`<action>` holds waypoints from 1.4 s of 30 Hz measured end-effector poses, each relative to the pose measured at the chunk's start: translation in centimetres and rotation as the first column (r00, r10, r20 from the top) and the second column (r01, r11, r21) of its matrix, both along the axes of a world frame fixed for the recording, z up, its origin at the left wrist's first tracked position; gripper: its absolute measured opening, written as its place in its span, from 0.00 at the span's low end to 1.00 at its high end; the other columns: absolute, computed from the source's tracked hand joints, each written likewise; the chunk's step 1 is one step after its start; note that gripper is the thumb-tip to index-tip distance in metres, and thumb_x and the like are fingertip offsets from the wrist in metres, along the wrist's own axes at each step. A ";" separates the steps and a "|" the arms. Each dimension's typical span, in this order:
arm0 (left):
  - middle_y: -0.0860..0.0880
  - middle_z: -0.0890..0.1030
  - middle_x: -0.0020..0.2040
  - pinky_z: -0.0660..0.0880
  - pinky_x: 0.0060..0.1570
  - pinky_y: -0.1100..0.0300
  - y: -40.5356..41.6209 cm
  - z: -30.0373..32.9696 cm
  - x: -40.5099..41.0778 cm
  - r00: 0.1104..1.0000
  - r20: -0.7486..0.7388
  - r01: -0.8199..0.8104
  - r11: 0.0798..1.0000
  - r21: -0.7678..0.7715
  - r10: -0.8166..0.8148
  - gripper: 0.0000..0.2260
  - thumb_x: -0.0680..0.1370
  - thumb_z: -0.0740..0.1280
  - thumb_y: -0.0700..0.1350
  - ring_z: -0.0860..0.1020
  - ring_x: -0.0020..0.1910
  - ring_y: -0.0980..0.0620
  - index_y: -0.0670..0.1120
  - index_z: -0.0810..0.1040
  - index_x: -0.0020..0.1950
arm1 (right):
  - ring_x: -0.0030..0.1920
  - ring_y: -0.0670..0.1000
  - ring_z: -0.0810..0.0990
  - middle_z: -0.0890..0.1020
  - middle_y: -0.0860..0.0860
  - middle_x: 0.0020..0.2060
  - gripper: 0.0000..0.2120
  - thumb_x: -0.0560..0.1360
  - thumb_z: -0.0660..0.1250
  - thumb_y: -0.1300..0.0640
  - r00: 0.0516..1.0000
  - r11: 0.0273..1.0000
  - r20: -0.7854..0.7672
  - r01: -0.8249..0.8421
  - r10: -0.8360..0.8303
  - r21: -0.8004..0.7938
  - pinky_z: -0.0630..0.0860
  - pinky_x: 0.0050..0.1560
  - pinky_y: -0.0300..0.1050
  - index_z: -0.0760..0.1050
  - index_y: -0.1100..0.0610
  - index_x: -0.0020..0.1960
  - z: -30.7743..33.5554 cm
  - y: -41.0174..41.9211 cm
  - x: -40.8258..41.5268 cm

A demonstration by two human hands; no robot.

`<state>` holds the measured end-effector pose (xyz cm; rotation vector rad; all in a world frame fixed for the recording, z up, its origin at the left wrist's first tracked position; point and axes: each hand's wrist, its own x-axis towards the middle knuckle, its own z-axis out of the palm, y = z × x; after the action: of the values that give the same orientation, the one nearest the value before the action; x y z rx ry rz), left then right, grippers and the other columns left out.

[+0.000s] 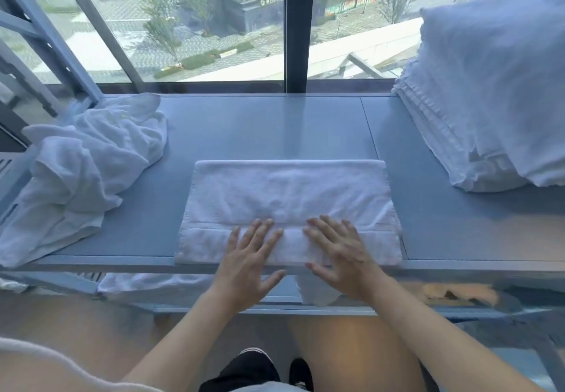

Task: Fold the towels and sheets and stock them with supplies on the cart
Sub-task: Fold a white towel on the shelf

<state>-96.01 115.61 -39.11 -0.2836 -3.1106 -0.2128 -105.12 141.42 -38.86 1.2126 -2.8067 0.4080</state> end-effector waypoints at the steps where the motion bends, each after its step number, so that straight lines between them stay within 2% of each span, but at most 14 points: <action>1: 0.52 0.49 0.85 0.47 0.80 0.40 0.1 0.0 0.4 1.000 -0.001 0.003 1.000 -0.017 -0.003 0.36 0.80 0.57 0.68 0.46 0.84 0.49 0.54 0.52 0.84 | 0.82 0.55 0.56 0.61 0.48 0.81 0.36 0.77 0.61 0.34 0.999 0.998 -0.013 -0.029 0.029 0.058 0.54 0.79 0.60 0.64 0.51 0.80 -0.4 0.0 1.0; 4: 0.50 0.55 0.84 0.56 0.77 0.37 0.2 -0.4 1.6 0.999 -0.043 -0.004 1.000 -0.006 0.004 0.35 0.79 0.66 0.56 0.53 0.83 0.45 0.52 0.58 0.83 | 0.83 0.58 0.53 0.56 0.51 0.83 0.39 0.76 0.62 0.40 0.997 0.984 -0.046 -0.057 0.065 0.167 0.54 0.79 0.62 0.57 0.52 0.83 -0.8 0.1 2.3; 7: 0.49 0.60 0.83 0.60 0.76 0.39 -0.4 -0.8 2.2 0.990 -0.137 0.025 0.999 0.040 -0.019 0.30 0.79 0.62 0.48 0.59 0.82 0.45 0.50 0.64 0.82 | 0.82 0.58 0.56 0.58 0.51 0.82 0.31 0.82 0.59 0.48 0.994 0.990 -0.069 -0.081 0.090 0.118 0.58 0.78 0.60 0.58 0.53 0.83 -0.4 0.9 2.1; 10: 0.50 0.64 0.81 0.62 0.76 0.42 -1.7 -0.8 2.3 0.983 -0.184 0.038 0.997 0.063 -0.026 0.28 0.78 0.58 0.47 0.62 0.81 0.46 0.49 0.67 0.80 | 0.80 0.55 0.63 0.64 0.51 0.80 0.31 0.79 0.64 0.59 0.993 0.997 -0.083 -0.079 0.081 0.024 0.62 0.75 0.57 0.64 0.55 0.81 0.0 2.7 1.8; 13: 0.49 0.70 0.78 0.66 0.72 0.43 -4.3 -0.7 2.9 0.966 -0.252 -0.035 0.994 0.100 0.059 0.31 0.72 0.56 0.38 0.69 0.77 0.46 0.47 0.74 0.75 | 0.74 0.56 0.73 0.74 0.53 0.75 0.35 0.69 0.67 0.75 0.991 0.997 -0.135 -0.034 0.023 -0.075 0.72 0.71 0.58 0.73 0.59 0.75 0.8 5.4 1.4; 15: 0.48 0.75 0.74 0.70 0.68 0.42 -6.8 -0.5 3.6 0.947 -0.292 -0.101 0.988 0.117 0.131 0.34 0.67 0.55 0.32 0.74 0.73 0.45 0.45 0.78 0.71 | 0.68 0.57 0.80 0.80 0.54 0.68 0.32 0.66 0.65 0.79 0.985 0.992 -0.170 0.012 -0.033 -0.124 0.78 0.65 0.56 0.79 0.62 0.69 1.4 7.1 1.0; 19: 0.48 0.83 0.63 0.77 0.55 0.47 -10.3 2.9 2.3 0.938 -0.295 -0.147 0.980 0.131 0.180 0.28 0.66 0.59 0.31 0.82 0.59 0.42 0.46 0.83 0.62 | 0.45 0.60 0.86 0.87 0.53 0.51 0.24 0.67 0.70 0.78 0.979 0.981 -0.141 0.125 -0.146 -0.151 0.83 0.40 0.52 0.83 0.59 0.58 4.4 7.7 -1.7; 21: 0.49 0.84 0.58 0.79 0.49 0.48 -11.2 6.0 -0.9 0.931 -0.294 -0.183 0.973 0.142 0.218 0.23 0.70 0.59 0.34 0.83 0.53 0.41 0.48 0.83 0.60 | 0.42 0.61 0.86 0.87 0.53 0.47 0.18 0.70 0.75 0.71 0.968 0.967 -0.120 0.199 -0.219 -0.159 0.80 0.37 0.52 0.84 0.57 0.56 6.8 6.5 -4.8; 24: 0.47 0.85 0.54 0.77 0.47 0.48 -12.6 10.6 -7.8 0.925 -0.240 -0.265 0.952 0.152 0.295 0.16 0.77 0.62 0.36 0.82 0.52 0.40 0.50 0.83 0.58 | 0.45 0.64 0.84 0.86 0.56 0.45 0.04 0.79 0.72 0.58 0.946 0.945 -0.098 0.294 -0.309 -0.141 0.77 0.41 0.52 0.83 0.55 0.53 10.6 4.2 -11.2; 28: 0.45 0.85 0.52 0.75 0.50 0.50 -13.6 15.5 -15.7 0.942 -0.142 -0.290 0.952 0.102 0.303 0.12 0.80 0.61 0.39 0.82 0.53 0.39 0.51 0.82 0.53 | 0.50 0.66 0.81 0.84 0.61 0.45 0.08 0.81 0.68 0.55 0.929 0.929 0.000 0.370 -0.370 0.004 0.73 0.45 0.52 0.79 0.60 0.48 14.5 1.8 -19.0; 31: 0.44 0.85 0.54 0.77 0.53 0.48 -13.2 17.9 -18.4 0.930 -0.199 -0.289 0.950 0.118 0.307 0.15 0.79 0.60 0.38 0.81 0.55 0.38 0.52 0.83 0.54 | 0.52 0.65 0.81 0.84 0.62 0.47 0.08 0.81 0.68 0.57 0.930 0.930 -0.042 0.364 -0.366 -0.047 0.75 0.48 0.52 0.81 0.62 0.50 16.9 0.9 -21.4; 34: 0.43 0.85 0.57 0.78 0.55 0.44 -13.3 18.7 -17.9 0.878 -0.395 -0.208 0.959 0.190 0.269 0.17 0.77 0.60 0.36 0.80 0.58 0.37 0.49 0.83 0.60 | 0.51 0.67 0.83 0.86 0.62 0.48 0.08 0.79 0.68 0.60 0.908 0.927 -0.228 0.302 -0.351 -0.222 0.77 0.49 0.54 0.84 0.59 0.55 18.6 1.6 -20.8; 37: 0.44 0.85 0.58 0.77 0.57 0.45 -14.1 17.7 -14.8 0.812 -0.524 -0.169 0.963 0.209 0.256 0.18 0.77 0.61 0.36 0.79 0.58 0.37 0.48 0.82 0.62 | 0.53 0.61 0.85 0.87 0.57 0.52 0.12 0.79 0.67 0.63 0.890 0.936 -0.372 0.144 -0.265 -0.321 0.78 0.55 0.54 0.84 0.57 0.59 18.5 3.3 -18.0; 42: 0.45 0.82 0.64 0.75 0.63 0.45 -12.6 11.8 -7.7 0.832 -0.489 -0.160 0.958 0.237 0.260 0.22 0.75 0.59 0.35 0.78 0.62 0.40 0.45 0.82 0.66 | 0.62 0.52 0.82 0.85 0.50 0.61 0.16 0.78 0.66 0.65 0.918 0.965 -0.383 -0.004 -0.100 -0.263 0.71 0.63 0.56 0.83 0.55 0.63 11.9 5.9 -11.9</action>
<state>-103.71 102.98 -27.26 0.0148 -2.5345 -0.3547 -117.00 147.37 -26.99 1.0313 -2.3500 0.4527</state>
